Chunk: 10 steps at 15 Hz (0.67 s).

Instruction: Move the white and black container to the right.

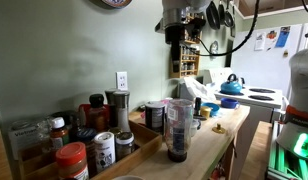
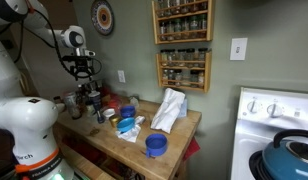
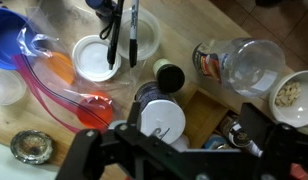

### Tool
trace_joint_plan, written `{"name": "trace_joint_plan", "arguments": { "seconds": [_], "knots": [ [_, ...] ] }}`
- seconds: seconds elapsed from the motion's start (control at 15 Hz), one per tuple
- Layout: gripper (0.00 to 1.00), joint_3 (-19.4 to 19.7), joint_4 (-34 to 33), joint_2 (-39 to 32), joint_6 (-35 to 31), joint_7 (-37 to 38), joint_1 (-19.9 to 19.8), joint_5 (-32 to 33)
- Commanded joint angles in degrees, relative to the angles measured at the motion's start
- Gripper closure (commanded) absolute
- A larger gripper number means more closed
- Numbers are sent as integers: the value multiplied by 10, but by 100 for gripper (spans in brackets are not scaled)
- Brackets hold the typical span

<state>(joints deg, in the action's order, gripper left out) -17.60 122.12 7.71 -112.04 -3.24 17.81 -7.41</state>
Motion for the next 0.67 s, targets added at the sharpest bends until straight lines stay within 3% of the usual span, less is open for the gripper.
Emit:
{"name": "trace_joint_plan", "arguments": {
  "seconds": [0.0,0.07,0.2,0.4,0.6],
  "knots": [
    [0,-22,0,-26,-49,136,0,41],
    [0,-27,-5,-35,-52,165,1,61],
    [0,-19,-3,-25,-46,118,3,38],
    [0,-25,-9,-43,-58,123,8,42],
    [0,-26,-37,-100,-93,108,10,40]
  ]
}}
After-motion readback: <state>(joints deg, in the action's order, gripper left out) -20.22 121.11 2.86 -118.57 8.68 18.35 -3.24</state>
